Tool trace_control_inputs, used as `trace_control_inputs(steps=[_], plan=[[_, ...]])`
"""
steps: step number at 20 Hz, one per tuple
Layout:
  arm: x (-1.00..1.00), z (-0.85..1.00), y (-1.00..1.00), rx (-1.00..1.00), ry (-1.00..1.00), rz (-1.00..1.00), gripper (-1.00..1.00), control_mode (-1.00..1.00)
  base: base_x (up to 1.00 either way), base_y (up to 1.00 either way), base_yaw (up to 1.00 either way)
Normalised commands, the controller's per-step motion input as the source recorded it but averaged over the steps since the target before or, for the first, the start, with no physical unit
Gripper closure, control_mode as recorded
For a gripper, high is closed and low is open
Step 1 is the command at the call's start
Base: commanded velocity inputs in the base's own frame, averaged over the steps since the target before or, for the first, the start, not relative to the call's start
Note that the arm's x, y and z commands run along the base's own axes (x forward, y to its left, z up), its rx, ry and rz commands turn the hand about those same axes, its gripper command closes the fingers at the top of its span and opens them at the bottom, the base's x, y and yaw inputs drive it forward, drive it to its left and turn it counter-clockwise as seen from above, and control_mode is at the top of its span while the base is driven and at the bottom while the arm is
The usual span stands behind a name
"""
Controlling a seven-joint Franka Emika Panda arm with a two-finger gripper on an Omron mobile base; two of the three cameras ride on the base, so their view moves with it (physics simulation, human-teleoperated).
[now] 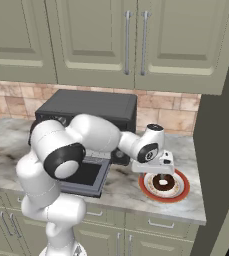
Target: Pick up the bagel from the plate, place it on the toaster oven rack, close the door, and set the timer.
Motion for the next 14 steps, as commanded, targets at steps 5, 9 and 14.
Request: trace_control_inputs(steps=[5, 9, 14], plan=[[0.1, -0.17, -0.19, 0.0, 0.0, 0.0, -1.0, -1.0, 0.0, 0.0, 0.0], [0.0, -0.21, -0.2, 0.0, 0.0, -0.01, -1.0, -1.0, 0.0, 0.0, 0.0], [0.0, -0.22, -0.03, 0.0, 0.0, -0.01, -1.0, -1.0, 0.0, 0.0, 0.0]])
